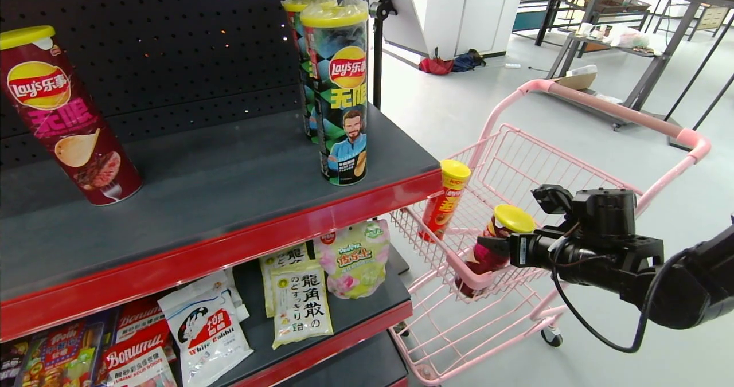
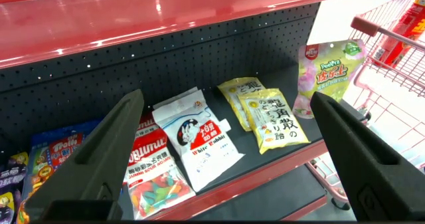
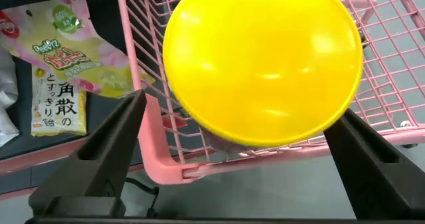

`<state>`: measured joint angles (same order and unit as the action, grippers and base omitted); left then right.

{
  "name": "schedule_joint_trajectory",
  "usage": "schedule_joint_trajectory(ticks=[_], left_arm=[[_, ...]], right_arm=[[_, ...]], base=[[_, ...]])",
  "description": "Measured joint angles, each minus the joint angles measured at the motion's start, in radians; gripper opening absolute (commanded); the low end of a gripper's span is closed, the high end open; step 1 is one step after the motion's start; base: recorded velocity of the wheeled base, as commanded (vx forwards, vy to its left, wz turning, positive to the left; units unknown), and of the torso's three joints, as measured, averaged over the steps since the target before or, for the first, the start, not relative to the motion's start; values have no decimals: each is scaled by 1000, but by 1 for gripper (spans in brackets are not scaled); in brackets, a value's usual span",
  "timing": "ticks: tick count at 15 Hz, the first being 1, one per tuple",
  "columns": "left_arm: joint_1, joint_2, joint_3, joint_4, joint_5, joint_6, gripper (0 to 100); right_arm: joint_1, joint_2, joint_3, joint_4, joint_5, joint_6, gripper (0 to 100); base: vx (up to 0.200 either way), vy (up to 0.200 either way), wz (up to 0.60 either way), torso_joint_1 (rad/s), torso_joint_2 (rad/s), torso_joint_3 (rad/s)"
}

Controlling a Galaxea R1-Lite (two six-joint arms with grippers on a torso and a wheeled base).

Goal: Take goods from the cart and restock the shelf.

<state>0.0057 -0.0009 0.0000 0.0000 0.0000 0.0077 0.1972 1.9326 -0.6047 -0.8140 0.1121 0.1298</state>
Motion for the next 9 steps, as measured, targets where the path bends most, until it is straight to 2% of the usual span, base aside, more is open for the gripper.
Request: schedule_joint_trajectory(ticks=[9], left_arm=[[0,0,0,0,0,0,100]], right_arm=[[3,59,-65,-1,0,2,100]], base=[[0,0,0,0,0,0]])
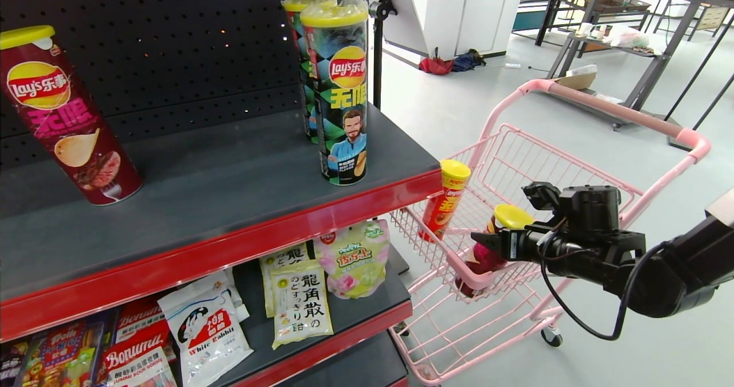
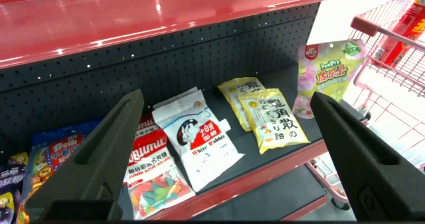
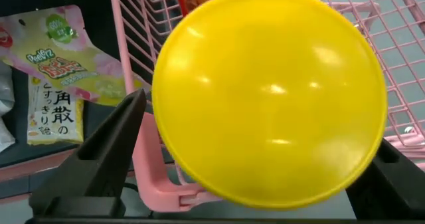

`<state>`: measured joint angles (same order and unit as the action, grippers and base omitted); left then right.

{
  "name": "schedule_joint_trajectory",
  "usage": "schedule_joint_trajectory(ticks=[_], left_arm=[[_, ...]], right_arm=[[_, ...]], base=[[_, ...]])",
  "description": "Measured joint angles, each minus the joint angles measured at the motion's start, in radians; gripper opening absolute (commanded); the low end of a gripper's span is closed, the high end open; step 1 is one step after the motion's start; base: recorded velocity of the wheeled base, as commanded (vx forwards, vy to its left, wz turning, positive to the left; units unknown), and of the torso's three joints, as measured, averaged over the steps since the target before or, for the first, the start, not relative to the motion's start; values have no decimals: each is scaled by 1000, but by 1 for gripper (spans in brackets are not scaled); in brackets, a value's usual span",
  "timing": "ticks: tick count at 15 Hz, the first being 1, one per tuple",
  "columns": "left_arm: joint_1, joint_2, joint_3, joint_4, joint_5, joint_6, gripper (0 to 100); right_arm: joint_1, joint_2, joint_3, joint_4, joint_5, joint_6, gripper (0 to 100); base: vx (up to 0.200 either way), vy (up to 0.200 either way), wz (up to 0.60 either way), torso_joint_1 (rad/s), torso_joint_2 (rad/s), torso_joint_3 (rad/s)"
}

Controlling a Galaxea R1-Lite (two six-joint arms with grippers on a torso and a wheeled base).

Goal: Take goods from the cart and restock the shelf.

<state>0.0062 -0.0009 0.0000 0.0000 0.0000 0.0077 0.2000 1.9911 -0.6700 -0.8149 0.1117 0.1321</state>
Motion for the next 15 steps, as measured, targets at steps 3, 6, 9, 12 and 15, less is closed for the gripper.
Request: schedule_joint_trajectory(ticks=[3,6,9,12,15], left_arm=[[0,0,0,0,0,0,100],[-1,0,0,0,0,0,100],[0,0,0,0,0,0,100],[0,0,0,0,0,0,100],[-1,0,0,0,0,0,100]], right_arm=[[2,19,-25,1,-1,20,100],[15,33,-30,-3,-20,60,0],[32,44,-31,-3,-20,74,0],[36,50,-38,-2,-40,63,0],[35,27,-114,39,-110,35,0]], base=[[0,0,0,0,0,0],[0,0,0,0,0,0],[0,0,0,0,0,0],[0,0,0,0,0,0],[0,0,0,0,0,0]])
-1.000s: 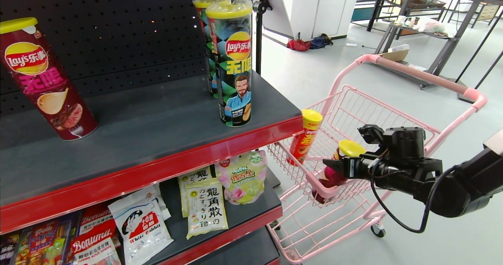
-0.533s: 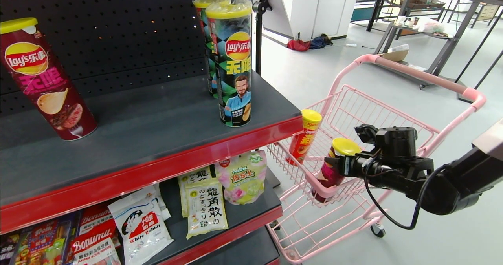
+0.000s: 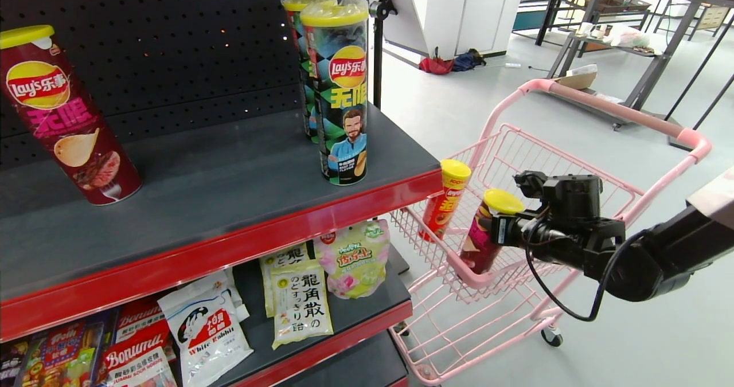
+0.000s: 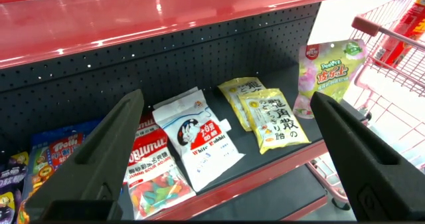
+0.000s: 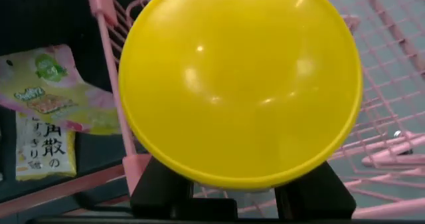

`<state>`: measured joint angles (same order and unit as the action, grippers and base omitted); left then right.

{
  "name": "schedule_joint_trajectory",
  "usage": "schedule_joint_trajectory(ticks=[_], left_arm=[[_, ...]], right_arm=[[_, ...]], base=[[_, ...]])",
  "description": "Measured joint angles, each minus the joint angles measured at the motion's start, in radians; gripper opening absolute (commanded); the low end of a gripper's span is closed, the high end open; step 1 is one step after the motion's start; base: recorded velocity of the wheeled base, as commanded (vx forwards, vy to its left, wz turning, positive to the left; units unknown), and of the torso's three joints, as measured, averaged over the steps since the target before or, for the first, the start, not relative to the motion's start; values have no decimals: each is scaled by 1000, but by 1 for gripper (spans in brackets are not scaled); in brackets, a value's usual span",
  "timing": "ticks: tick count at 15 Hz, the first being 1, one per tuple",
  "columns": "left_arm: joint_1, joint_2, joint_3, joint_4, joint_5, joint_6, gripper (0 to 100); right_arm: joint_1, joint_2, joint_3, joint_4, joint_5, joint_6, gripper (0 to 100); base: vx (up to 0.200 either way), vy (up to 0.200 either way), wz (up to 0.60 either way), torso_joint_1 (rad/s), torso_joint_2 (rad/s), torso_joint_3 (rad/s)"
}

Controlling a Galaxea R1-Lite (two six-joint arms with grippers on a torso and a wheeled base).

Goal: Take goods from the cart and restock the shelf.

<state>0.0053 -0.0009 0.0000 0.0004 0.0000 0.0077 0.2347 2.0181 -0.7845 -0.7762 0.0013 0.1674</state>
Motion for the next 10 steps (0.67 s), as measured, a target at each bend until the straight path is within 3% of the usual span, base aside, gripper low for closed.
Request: schedule_joint_trajectory(ticks=[5,8,10], left_arm=[[1,0,0,0,0,0,100],[0,0,0,0,0,0,100],[0,0,0,0,0,0,100]], right_arm=[[-9,-191,-207,310,-21,-99,0],[-8,-366,-201,401,-56,-116,0],[-6,-532,-162,547,-63,-132,0]], base=[[0,0,0,0,0,0],[0,0,0,0,0,0],[0,0,0,0,0,0]])
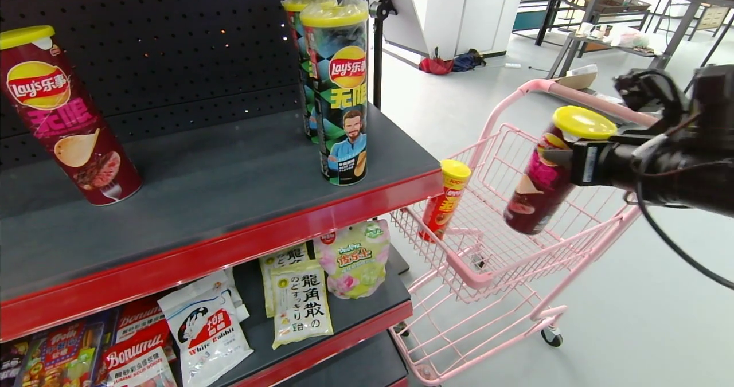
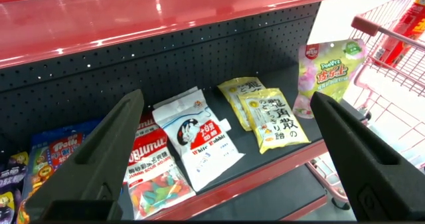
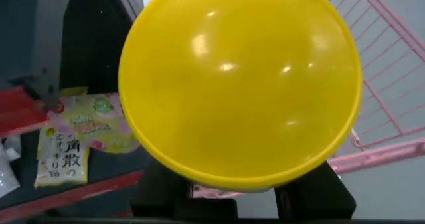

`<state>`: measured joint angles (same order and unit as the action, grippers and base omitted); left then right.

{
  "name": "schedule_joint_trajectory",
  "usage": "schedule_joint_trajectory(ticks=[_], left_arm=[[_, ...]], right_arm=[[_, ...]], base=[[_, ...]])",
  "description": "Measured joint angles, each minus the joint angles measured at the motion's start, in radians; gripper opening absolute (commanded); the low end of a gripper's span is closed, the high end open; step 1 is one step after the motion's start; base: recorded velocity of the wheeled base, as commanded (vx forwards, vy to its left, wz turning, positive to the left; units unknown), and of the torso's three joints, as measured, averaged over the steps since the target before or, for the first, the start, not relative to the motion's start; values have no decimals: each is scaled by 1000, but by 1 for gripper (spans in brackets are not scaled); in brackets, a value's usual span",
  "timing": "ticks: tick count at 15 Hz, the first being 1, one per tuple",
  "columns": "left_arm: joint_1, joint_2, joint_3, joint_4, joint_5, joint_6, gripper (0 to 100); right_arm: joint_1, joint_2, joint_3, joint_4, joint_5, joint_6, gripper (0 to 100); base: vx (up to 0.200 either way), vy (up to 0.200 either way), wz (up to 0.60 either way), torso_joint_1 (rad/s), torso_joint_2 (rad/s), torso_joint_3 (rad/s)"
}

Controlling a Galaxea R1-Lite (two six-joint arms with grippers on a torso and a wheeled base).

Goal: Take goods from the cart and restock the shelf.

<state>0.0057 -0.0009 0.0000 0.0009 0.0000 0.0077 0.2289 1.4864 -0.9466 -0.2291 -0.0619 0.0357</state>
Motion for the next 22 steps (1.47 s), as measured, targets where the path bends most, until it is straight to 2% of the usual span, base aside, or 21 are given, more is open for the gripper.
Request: schedule_joint_trajectory(ticks=[3,8,12,22], left_arm=[[0,0,0,0,-3,0,100],[0,0,0,0,-3,0,100],[0,0,0,0,-3,0,100],[0,0,0,0,-3,0,100]], right_arm=[[-5,-294,88,237,-20,-21,0],[-107,-716,304,441,-54,-83,0],[-136,-846,343,463,-56,-116,0],[-134,-882,377,461,-53,-142,0]], base=[[0,0,0,0,0,0],[0,0,0,64,-204,-129],[0,0,0,203,-555,-354],[0,0,0,178,-439,-264]])
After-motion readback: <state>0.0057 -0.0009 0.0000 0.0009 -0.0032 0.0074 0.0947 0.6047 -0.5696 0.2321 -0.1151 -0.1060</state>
